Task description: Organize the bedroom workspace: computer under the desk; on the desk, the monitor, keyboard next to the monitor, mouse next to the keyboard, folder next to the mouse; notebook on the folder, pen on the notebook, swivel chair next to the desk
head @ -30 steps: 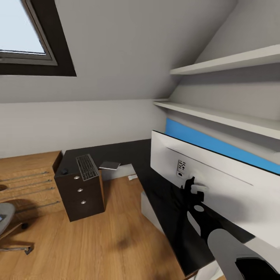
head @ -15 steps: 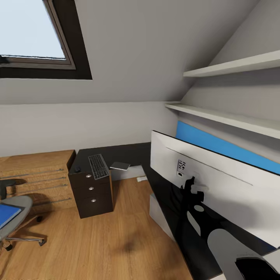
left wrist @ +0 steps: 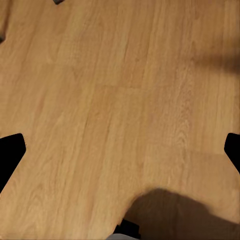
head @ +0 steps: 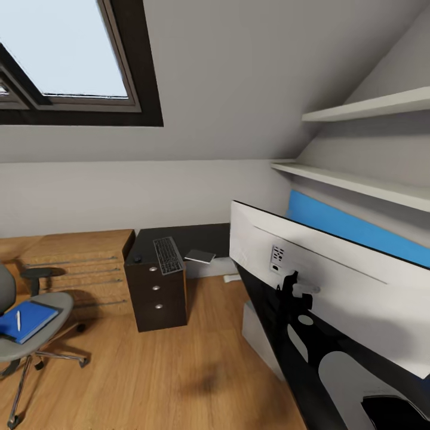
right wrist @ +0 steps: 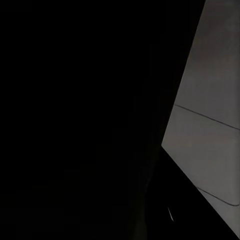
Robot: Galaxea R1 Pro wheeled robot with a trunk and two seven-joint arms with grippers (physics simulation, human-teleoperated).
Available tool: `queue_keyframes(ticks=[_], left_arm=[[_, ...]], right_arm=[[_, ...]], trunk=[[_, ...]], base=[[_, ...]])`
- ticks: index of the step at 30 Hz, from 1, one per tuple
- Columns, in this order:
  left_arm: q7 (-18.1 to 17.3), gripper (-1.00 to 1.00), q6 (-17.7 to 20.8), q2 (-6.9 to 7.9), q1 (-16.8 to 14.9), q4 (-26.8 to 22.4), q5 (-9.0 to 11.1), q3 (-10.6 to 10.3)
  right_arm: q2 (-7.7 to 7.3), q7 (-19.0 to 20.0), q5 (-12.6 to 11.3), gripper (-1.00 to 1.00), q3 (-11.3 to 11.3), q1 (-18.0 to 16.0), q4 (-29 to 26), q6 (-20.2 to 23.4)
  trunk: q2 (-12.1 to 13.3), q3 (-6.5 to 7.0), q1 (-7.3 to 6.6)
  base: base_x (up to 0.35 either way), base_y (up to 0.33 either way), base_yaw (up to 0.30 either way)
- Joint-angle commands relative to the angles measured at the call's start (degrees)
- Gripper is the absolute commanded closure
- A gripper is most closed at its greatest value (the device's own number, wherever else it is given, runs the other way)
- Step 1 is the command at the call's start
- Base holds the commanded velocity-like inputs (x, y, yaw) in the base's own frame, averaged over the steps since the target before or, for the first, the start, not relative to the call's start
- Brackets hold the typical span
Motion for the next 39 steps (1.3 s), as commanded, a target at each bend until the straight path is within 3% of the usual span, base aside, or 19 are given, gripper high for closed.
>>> queue_keyframes(ticks=[1,9,21,28,39], left_arm=[[-0.11,-1.0,-0.29,-0.04,-0.05,0.04,0.47,0.1],[-0.11,-1.0,-0.31,-0.04,-0.05,0.04,0.47,0.1],[-0.11,-1.0,-0.32,-0.04,-0.05,0.04,0.47,0.1],[-0.11,-1.0,-0.39,-0.04,-0.05,0.04,0.47,0.1],[-0.11,-1.0,-0.4,-0.04,-0.05,0.04,0.47,0.18]], right_arm=[[-0.03,-0.19,0.0,1.0,0.37,-0.07,-0.08,-0.21],[-0.08,-0.04,0.06,1.0,0.34,-0.09,-0.08,-0.21],[-0.11,0.01,0.06,1.0,0.29,-0.09,-0.01,-0.21],[-0.11,4.01,0.17,1.0,0.25,-0.04,0.02,-0.18],[-0.11,4.5,0.18,1.0,0.24,-0.04,0.23,-0.08]], trunk=[[-0.09,-0.02,0.01],[-0.09,0.31,0.01],[-0.09,0.34,0.01],[-0.09,0.34,0.01],[-0.09,0.34,0.01]], base=[[0.0,0.0,0.194],[-0.009,-0.023,0.131],[-0.118,-0.219,0.006],[-0.034,-0.038,0.0],[-0.001,-0.001,0.0]])
